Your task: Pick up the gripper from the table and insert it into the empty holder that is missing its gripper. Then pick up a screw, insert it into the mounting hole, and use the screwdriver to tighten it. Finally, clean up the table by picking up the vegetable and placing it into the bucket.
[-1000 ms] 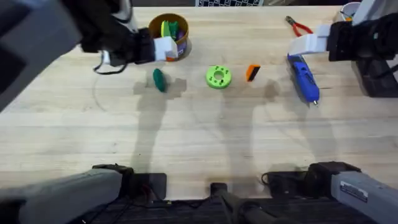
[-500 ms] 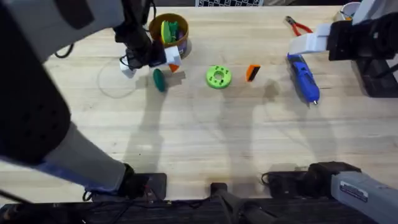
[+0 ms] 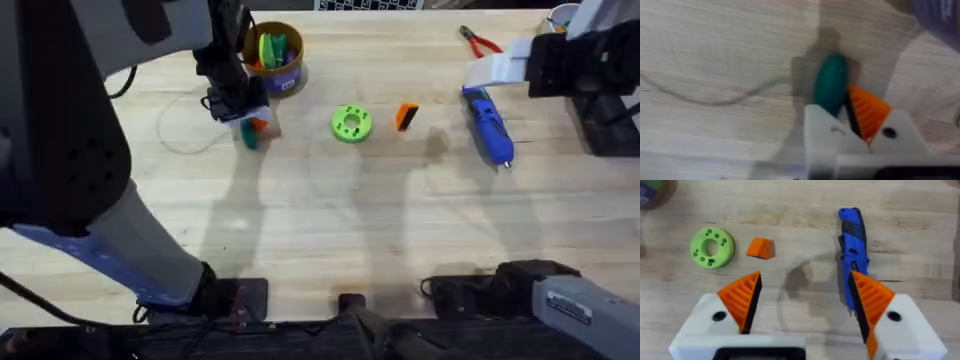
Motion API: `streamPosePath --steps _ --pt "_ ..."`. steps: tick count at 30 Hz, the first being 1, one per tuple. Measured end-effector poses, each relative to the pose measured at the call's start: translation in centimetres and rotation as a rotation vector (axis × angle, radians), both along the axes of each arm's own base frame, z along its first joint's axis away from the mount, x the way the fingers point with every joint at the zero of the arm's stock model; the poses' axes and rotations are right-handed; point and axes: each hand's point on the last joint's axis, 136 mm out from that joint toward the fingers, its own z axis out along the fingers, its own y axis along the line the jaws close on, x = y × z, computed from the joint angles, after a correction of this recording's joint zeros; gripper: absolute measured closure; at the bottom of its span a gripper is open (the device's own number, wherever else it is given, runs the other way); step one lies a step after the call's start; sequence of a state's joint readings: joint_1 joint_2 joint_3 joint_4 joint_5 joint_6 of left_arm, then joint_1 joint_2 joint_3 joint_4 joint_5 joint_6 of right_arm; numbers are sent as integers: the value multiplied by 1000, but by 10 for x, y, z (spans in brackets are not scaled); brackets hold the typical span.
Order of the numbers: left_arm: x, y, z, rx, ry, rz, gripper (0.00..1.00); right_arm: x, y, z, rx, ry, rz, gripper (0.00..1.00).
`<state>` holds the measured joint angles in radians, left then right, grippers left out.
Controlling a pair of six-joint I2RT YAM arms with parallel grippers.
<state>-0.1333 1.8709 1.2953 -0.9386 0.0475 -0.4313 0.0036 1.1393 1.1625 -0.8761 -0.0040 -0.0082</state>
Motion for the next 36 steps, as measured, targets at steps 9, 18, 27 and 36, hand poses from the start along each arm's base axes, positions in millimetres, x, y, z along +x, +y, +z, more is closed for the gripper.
streamPosePath --steps 9,18,27,36 --pt "-3 2 0 9 10 -3 991 0 0 0 0 0 0 8" --pt "-1 1 6 6 -7 -3 991 0 0 0 0 0 0 7" --pt "9 5 94 -19 -266 -28 991 0 0 0 0 0 0 7" --pt "3 17 157 -21 -456 -29 991 0 0 0 0 0 0 7"
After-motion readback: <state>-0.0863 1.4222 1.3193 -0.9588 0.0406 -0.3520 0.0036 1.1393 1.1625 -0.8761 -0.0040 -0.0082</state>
